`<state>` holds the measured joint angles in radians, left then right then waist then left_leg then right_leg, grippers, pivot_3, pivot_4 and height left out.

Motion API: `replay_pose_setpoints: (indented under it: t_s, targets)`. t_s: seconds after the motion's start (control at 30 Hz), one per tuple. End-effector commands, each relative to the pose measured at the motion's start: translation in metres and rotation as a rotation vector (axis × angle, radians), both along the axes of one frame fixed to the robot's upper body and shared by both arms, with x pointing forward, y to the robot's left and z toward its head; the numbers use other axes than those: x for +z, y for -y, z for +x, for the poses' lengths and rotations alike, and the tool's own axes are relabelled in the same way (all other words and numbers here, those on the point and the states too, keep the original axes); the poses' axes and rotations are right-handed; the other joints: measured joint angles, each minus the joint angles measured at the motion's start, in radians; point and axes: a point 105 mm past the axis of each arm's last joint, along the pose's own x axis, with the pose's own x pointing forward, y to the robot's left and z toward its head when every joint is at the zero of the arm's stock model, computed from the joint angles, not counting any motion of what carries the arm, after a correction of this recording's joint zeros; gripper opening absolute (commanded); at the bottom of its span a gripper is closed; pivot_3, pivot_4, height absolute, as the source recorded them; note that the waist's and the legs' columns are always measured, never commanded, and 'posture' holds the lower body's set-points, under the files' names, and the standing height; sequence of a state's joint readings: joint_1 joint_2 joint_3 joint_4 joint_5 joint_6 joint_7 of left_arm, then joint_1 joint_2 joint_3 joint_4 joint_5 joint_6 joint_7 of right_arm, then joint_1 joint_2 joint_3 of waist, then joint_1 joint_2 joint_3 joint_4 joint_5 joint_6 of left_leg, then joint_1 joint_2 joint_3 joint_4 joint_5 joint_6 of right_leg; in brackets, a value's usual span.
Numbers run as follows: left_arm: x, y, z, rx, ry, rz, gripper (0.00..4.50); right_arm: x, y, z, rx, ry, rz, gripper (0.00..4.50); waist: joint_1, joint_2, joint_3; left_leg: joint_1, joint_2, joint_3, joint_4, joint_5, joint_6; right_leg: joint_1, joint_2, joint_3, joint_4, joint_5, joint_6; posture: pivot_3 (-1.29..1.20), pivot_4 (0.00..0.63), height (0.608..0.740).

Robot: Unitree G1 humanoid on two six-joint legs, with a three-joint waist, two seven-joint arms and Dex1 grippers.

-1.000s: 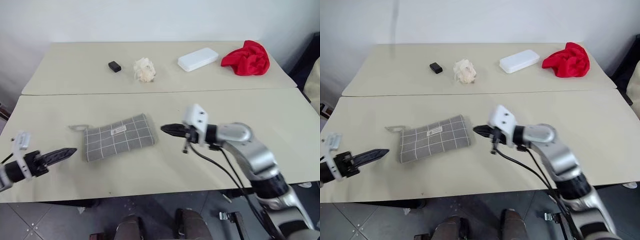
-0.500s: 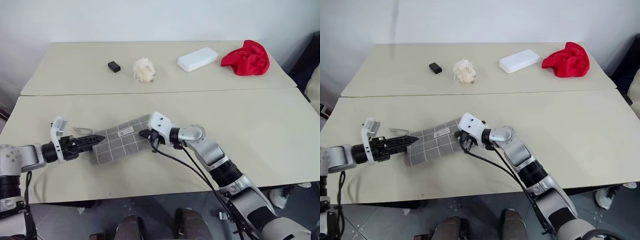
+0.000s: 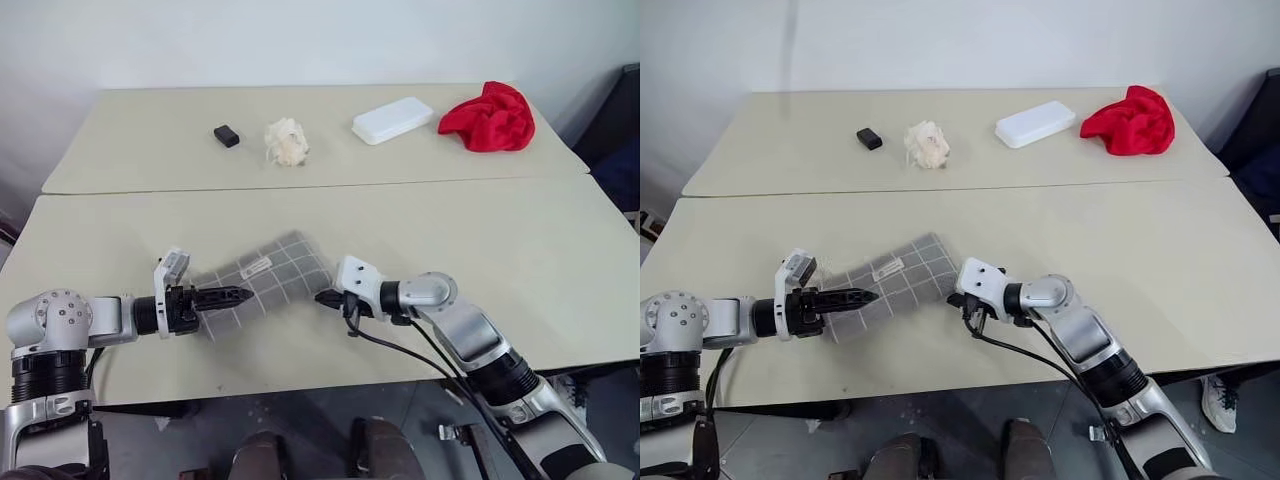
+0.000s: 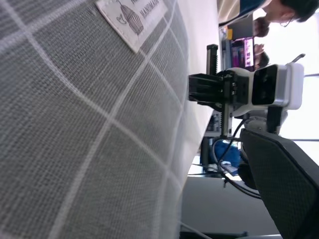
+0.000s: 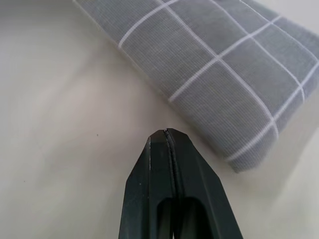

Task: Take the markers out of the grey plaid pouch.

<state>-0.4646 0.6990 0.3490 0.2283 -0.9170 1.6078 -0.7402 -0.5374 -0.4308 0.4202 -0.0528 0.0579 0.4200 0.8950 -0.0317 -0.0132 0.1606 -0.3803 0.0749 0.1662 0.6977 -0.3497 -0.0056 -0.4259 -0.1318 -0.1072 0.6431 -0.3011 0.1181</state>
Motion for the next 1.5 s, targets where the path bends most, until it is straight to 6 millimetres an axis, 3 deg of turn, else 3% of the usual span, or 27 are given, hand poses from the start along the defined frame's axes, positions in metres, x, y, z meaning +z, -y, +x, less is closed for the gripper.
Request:
replay_pose_setpoints:
  t_s: [0.03, 0.23, 0.33, 0.5, 0.67, 0.8, 0.87, 0.97, 1.17, 1.27, 1.5]
  targets:
    - [0.002, -0.019, 0.006, 0.090, -0.021, 0.022, 4.50, 0.001, 0.002, 0.002, -0.029, 0.010, 0.006, 0.02, 0.000, 0.000, 0.000, 0.000, 0.000, 0.000, 0.000, 0.000, 0.000, 0.000, 0.000, 0.000, 0.000, 0.000, 0.000, 0.00, 0.150, 0.740]
    - [0.001, -0.037, 0.003, 0.153, -0.044, 0.045, 4.50, 0.007, 0.000, -0.004, -0.001, 0.000, 0.016, 0.02, 0.000, 0.000, 0.000, 0.000, 0.000, 0.000, 0.000, 0.000, 0.000, 0.000, 0.000, 0.000, 0.000, 0.000, 0.000, 0.00, 0.150, 0.740]
    - [0.002, -0.050, 0.002, 0.211, -0.049, 0.048, 4.50, 0.018, 0.003, -0.020, 0.094, -0.022, 0.033, 0.02, 0.000, 0.000, 0.000, 0.000, 0.001, 0.001, 0.000, 0.000, 0.000, -0.001, 0.000, 0.001, 0.000, 0.000, 0.000, 0.00, 0.150, 0.740]
    - [-0.004, -0.055, 0.000, 0.250, -0.067, 0.044, 4.50, 0.051, 0.004, -0.042, 0.267, -0.031, 0.111, 0.02, 0.001, -0.001, 0.000, 0.000, 0.001, 0.001, 0.000, 0.000, 0.000, -0.001, 0.000, 0.001, 0.000, 0.000, 0.000, 0.00, 0.150, 0.740]
    - [-0.008, -0.046, 0.008, 0.255, -0.073, 0.021, 4.50, 0.071, -0.002, -0.007, 0.150, 0.051, 0.157, 0.02, 0.002, -0.001, 0.000, 0.001, 0.001, 0.002, 0.000, 0.000, 0.000, -0.001, 0.000, 0.001, 0.001, 0.000, 0.000, 0.00, 0.150, 0.740]
    - [-0.008, -0.038, 0.018, 0.271, -0.070, -0.007, 4.50, 0.066, -0.015, 0.035, -0.032, 0.143, 0.147, 0.02, 0.009, -0.001, 0.000, 0.003, 0.001, 0.003, 0.000, 0.000, 0.000, 0.001, -0.001, 0.002, 0.002, 0.000, 0.000, 0.00, 0.150, 0.740]
    - [-0.010, -0.036, 0.018, 0.269, -0.076, -0.002, 4.50, 0.059, -0.022, 0.040, -0.039, 0.144, 0.136, 0.02, 0.007, -0.001, 0.000, 0.003, 0.001, 0.003, 0.000, 0.000, 0.000, 0.001, -0.001, 0.002, 0.002, 0.000, 0.000, 0.00, 0.150, 0.740]
    - [-0.013, -0.033, 0.017, 0.257, -0.081, 0.001, 4.50, 0.044, -0.029, 0.040, -0.022, 0.132, 0.102, 0.02, 0.003, -0.001, 0.000, 0.003, 0.001, 0.003, -0.001, 0.000, 0.000, 0.001, -0.001, 0.002, 0.002, 0.000, 0.000, 0.00, 0.150, 0.740]
    - [-0.018, -0.028, 0.019, 0.256, -0.097, -0.002, 4.50, 0.014, -0.034, 0.019, 0.073, 0.044, 0.035, 0.02, 0.003, -0.001, 0.000, 0.006, 0.001, 0.003, -0.001, 0.000, 0.000, 0.003, -0.001, 0.002, 0.002, 0.000, 0.000, 0.00, 0.150, 0.740]
    - [-0.019, -0.026, 0.018, 0.248, -0.101, 0.004, 3.94, 0.008, -0.028, 0.017, 0.073, 0.042, 0.015, 0.00, 0.003, -0.001, 0.000, 0.008, 0.001, 0.002, -0.001, 0.000, 0.000, 0.005, -0.001, 0.002, 0.001, 0.000, 0.000, 0.00, 0.150, 0.740]
    - [-0.019, -0.025, 0.019, 0.242, -0.103, 0.002, 1.76, 0.008, -0.021, 0.022, 0.053, 0.057, 0.002, 0.00, 0.003, -0.001, 0.000, 0.008, 0.001, 0.003, -0.002, 0.000, -0.001, 0.005, 0.000, 0.002, 0.001, 0.000, 0.000, 0.00, 0.150, 0.740]
